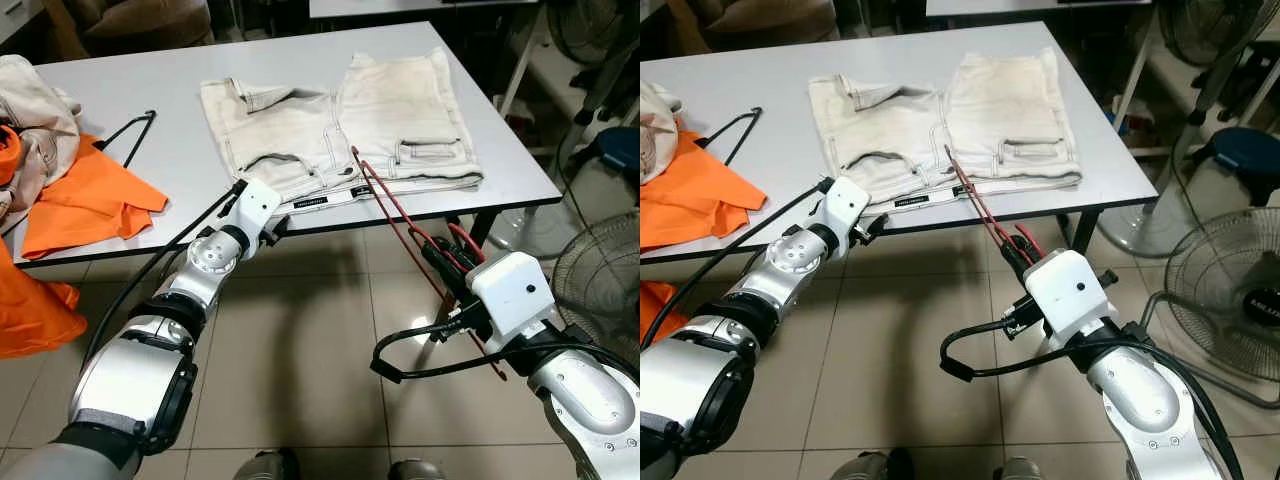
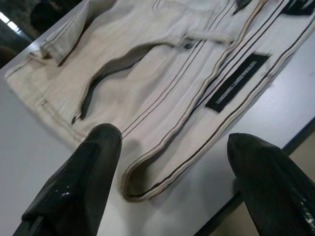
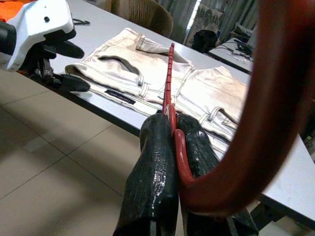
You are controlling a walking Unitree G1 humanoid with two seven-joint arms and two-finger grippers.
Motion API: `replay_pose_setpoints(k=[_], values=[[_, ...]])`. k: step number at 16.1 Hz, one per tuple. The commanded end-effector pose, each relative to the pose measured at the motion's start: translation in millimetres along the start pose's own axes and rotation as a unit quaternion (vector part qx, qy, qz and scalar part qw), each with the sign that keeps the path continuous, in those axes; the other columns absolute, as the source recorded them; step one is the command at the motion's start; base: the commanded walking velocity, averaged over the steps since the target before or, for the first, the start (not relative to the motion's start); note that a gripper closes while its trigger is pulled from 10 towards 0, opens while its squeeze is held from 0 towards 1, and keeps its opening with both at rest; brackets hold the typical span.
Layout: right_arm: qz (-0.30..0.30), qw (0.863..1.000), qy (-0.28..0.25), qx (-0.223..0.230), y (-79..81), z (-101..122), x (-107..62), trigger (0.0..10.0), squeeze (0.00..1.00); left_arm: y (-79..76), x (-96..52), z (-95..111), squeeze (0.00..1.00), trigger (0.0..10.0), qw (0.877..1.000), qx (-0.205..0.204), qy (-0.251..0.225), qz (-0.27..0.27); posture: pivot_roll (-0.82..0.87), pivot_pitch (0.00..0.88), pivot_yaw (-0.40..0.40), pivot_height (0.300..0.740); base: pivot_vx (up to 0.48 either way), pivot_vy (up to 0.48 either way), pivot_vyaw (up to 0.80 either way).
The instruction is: Hang hanger
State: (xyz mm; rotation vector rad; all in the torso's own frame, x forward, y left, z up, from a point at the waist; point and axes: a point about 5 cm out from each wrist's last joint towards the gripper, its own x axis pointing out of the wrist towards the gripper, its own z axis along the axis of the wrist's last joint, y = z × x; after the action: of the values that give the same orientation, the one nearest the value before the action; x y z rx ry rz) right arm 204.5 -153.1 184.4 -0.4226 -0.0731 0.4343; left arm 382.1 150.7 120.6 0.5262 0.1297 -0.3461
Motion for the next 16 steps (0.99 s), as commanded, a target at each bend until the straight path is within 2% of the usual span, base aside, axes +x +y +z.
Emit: replay_pose_setpoints(k=[1, 5, 11, 12, 13, 14, 15, 16], values=[[-0.007, 1.000, -0.005, -0.002, 0.2, 4, -2.3, 10.0, 0.00, 9.8, -0.6, -2, 0.00, 10.0, 0.999, 0.021, 0.019, 0.019, -0.24, 0.138, 0.129, 0.740, 0.000, 0.000, 0.00], [-0.008, 1.000, -0.003, -0.001, 1.7, 5, -3.0, 10.0, 0.00, 21.8, -1.4, -4, 0.00, 10.0, 0.996, 0.004, 0.041, 0.076, -0.24, 0.142, 0.133, 0.740, 0.000, 0.000, 0.00], [-0.008, 1.000, 0.001, 0.000, 4.1, 4, -3.3, 10.0, 0.00, 24.3, -2.4, -11, 0.00, 10.0, 0.989, -0.075, 0.069, 0.109, -0.24, 0.148, 0.143, 0.740, 0.000, 0.000, 0.00], [-0.008, 1.000, 0.001, -0.001, 4.3, 4, -3.3, 10.0, 0.00, 26.4, -3.1, -12, 0.00, 7.6, 0.988, -0.071, 0.076, 0.116, -0.24, 0.148, 0.144, 0.740, 0.000, 0.000, 0.00], [-0.008, 1.000, 0.001, -0.001, 4.3, 4, -3.2, 10.0, 0.00, 27.2, -3.5, -13, 0.00, 4.0, 0.987, -0.073, 0.079, 0.119, -0.24, 0.147, 0.146, 0.740, 0.000, 0.000, 0.00], [-0.008, 1.000, 0.001, -0.001, 4.3, 4, -3.2, 10.0, 0.00, 27.6, -3.7, -13, 0.00, 3.5, 0.987, -0.076, 0.080, 0.120, -0.24, 0.147, 0.146, 0.740, 0.000, 0.000, 0.00], [-0.008, 1.000, 0.002, -0.002, 4.3, 4, -3.1, 10.0, 0.00, 28.5, -4.0, -14, 0.00, 0.8, 0.986, -0.083, 0.081, 0.121, -0.24, 0.147, 0.148, 0.740, 0.000, 0.000, 0.00], [-0.008, 1.000, 0.002, -0.002, 4.4, 4, -3.1, 10.0, 0.00, 28.4, -4.0, -14, 0.00, 0.0, 0.986, -0.085, 0.082, 0.120, -0.24, 0.147, 0.148, 0.740, 0.000, 0.000, 0.00]])
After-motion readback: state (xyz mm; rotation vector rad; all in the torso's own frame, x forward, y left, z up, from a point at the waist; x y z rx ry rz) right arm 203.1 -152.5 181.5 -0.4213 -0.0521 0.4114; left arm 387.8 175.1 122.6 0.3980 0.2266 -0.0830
